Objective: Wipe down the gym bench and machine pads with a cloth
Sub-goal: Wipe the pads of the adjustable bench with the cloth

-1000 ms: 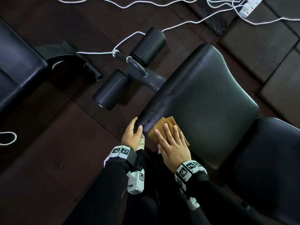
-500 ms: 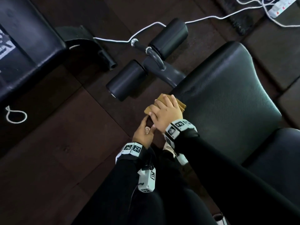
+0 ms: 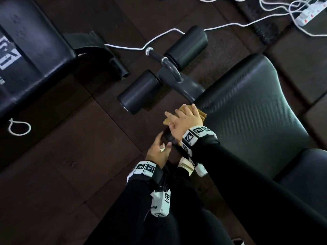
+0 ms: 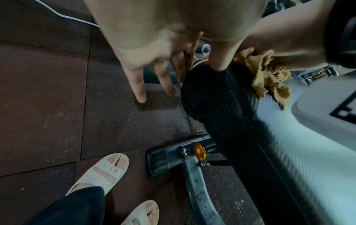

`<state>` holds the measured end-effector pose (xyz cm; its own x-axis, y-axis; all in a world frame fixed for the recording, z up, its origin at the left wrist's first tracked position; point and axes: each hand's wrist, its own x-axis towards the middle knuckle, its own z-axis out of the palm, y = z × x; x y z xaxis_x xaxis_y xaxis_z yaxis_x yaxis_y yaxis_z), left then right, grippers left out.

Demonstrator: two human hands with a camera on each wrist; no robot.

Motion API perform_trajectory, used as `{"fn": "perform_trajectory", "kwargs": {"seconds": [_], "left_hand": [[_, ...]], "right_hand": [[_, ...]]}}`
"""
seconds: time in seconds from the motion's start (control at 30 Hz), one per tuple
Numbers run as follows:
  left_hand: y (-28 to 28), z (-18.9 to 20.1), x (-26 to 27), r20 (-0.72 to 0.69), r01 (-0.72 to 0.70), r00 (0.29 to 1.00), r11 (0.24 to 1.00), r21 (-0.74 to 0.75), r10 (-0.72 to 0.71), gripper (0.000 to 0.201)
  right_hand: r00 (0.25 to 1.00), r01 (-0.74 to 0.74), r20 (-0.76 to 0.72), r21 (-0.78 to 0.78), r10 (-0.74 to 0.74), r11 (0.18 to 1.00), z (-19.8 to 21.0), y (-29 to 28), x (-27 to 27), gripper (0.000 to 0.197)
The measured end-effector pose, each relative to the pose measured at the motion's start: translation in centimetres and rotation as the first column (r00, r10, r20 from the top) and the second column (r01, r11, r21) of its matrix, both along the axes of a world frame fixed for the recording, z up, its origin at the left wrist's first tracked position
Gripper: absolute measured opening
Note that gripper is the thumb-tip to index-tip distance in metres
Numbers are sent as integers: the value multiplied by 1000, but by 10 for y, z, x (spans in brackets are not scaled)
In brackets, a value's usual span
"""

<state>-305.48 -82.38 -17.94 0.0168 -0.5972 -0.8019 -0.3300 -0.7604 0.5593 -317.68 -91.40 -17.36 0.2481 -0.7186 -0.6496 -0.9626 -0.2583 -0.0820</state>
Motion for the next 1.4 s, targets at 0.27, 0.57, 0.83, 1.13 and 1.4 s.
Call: {"fn": "perform_trajectory", "kwargs": {"seconds": [0.27,0.57,0.83,1.13,1.4], "left_hand": [[-12,-13,-29,120,-240,966,966,97,228,44],[-34,-22,-61,286,-437,871,896,83,399,56],[-37,-22,-65,372,-423,846,906,29,383,52],[-37,-23,-62,400,-340,863,940,8,309,44],[-36,-26,-63,418,-357,846,934,-14,330,42]], "right_hand": [[977,-105,175,-89,120,990,25,25,-49,42],[967,255,69,-165,-247,953,11,-103,-173,44],[970,225,142,-204,-199,953,13,-61,-137,41],[929,360,167,-200,-330,911,13,-116,-212,46],[608,784,280,-60,-743,618,9,-170,-247,39]]}}
